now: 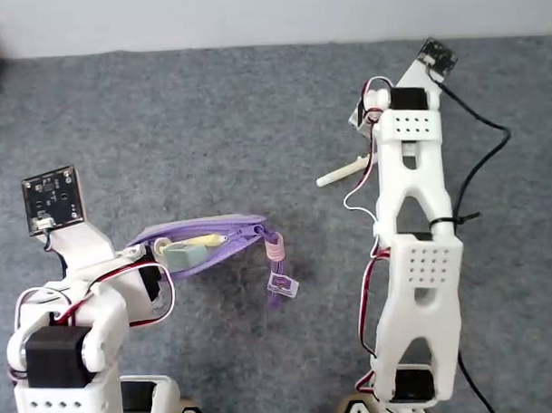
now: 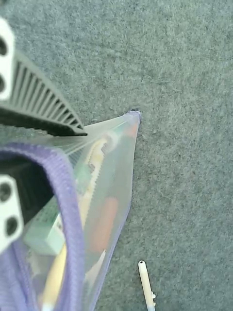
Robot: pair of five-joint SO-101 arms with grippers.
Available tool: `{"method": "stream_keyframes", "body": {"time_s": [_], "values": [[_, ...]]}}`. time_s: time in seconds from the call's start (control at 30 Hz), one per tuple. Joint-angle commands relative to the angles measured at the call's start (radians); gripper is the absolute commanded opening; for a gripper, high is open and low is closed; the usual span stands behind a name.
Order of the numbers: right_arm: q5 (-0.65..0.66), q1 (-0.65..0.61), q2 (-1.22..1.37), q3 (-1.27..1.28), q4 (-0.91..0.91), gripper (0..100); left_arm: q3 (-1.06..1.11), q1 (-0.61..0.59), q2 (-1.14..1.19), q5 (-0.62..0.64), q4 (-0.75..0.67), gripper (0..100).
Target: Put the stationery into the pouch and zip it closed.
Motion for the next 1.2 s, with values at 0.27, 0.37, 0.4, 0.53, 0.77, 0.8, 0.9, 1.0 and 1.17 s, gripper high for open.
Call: {"method": "stream_keyframes", "body": {"time_s": [0.27, 0.37, 0.4, 0.53, 0.77, 0.8, 0.9, 1.0, 1.17], "values": [[-0.008, 0.081, 0.205, -0.224, 0.018, 18.4, -0.027, 0.009, 0.002, 0.008, -0.021, 1], [-0.008, 0.085, 0.216, -0.216, 0.024, 18.4, -0.025, 0.009, 0.002, 0.008, -0.021, 1], [-0.008, 0.088, 0.223, -0.216, 0.024, 18.3, -0.021, 0.009, 0.002, 0.008, -0.021, 1], [-0.008, 0.104, 0.254, -0.222, 0.024, 6.1, -0.007, 0.009, 0.002, 0.008, -0.021, 1], [-0.005, 0.117, 0.249, -0.226, 0.162, 1.4, -0.007, 0.009, 0.002, 0.008, -0.021, 1], [0.003, 0.117, 0.243, -0.226, 0.188, 0.6, -0.007, 0.009, 0.002, 0.008, -0.021, 1], [0.029, 0.119, 0.222, -0.226, 0.269, 0.8, -0.007, 0.009, 0.002, 0.008, -0.021, 1], [0.068, 0.117, 0.171, -0.226, 0.343, 0.8, -0.008, 0.009, 0.000, 0.008, -0.021, 1], [0.107, 0.107, 0.054, -0.226, 0.486, 0.8, -0.010, 0.009, 0.002, 0.008, -0.018, 1]]}}
